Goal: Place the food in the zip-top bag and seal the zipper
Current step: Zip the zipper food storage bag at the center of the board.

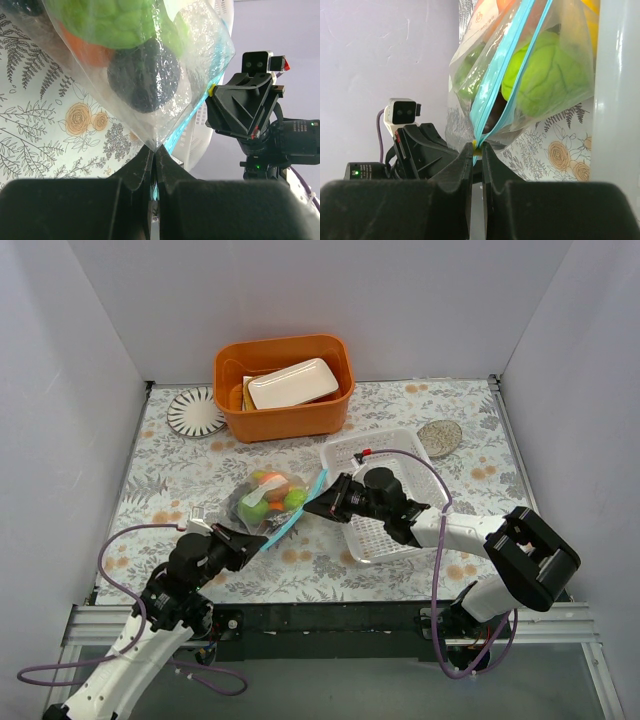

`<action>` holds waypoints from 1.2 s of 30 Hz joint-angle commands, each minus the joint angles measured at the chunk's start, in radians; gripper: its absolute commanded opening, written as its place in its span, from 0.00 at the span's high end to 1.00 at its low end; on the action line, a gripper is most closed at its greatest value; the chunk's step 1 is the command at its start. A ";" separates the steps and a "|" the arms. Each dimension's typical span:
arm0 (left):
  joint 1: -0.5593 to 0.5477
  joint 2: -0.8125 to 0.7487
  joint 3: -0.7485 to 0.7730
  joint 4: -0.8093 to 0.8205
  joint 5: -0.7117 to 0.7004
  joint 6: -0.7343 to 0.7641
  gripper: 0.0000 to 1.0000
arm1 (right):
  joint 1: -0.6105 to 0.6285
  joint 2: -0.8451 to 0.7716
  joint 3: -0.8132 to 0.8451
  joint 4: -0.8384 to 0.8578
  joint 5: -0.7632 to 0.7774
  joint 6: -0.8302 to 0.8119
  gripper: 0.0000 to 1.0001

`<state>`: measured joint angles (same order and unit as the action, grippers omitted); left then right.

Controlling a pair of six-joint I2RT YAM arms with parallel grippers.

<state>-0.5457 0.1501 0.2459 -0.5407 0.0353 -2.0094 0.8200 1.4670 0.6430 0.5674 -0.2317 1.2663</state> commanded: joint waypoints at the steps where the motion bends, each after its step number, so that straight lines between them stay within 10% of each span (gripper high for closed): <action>1: -0.002 -0.021 0.047 -0.087 -0.023 -0.118 1.00 | -0.033 -0.002 0.004 0.040 0.038 -0.019 0.86; 36: -0.002 -0.127 0.087 -0.220 -0.077 -0.160 1.00 | -0.110 -0.024 0.072 -0.086 0.152 -0.104 0.86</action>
<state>-0.5465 0.0433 0.2913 -0.7059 -0.0113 -2.0090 0.7547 1.4528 0.6628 0.4660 -0.1638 1.1995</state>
